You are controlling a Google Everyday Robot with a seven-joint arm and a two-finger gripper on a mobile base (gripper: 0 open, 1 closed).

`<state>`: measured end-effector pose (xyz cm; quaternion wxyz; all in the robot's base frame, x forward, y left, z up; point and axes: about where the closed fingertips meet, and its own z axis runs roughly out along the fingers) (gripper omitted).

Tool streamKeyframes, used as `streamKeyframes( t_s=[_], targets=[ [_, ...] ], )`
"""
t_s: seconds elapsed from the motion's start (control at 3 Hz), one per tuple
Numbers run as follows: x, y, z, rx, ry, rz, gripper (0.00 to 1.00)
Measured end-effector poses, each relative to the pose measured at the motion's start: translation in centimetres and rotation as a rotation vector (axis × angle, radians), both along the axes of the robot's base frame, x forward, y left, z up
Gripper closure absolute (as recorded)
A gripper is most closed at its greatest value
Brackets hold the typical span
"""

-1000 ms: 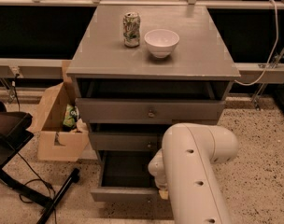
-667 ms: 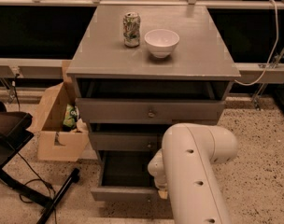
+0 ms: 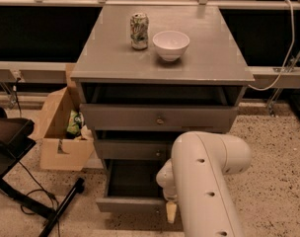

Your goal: Open bottom drawer

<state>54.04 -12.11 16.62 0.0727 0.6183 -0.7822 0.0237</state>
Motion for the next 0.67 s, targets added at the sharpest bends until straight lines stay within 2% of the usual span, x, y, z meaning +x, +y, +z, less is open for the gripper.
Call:
streamKeyframes(
  t_s=[0.33,0.67],
  targets=[
    [-4.3,-0.8,-2.2,0.048,0.074,-0.04,0.26],
    [-8.0,-1.2,-2.8,0.099,0.126,-0.071,0.49]
  ],
)
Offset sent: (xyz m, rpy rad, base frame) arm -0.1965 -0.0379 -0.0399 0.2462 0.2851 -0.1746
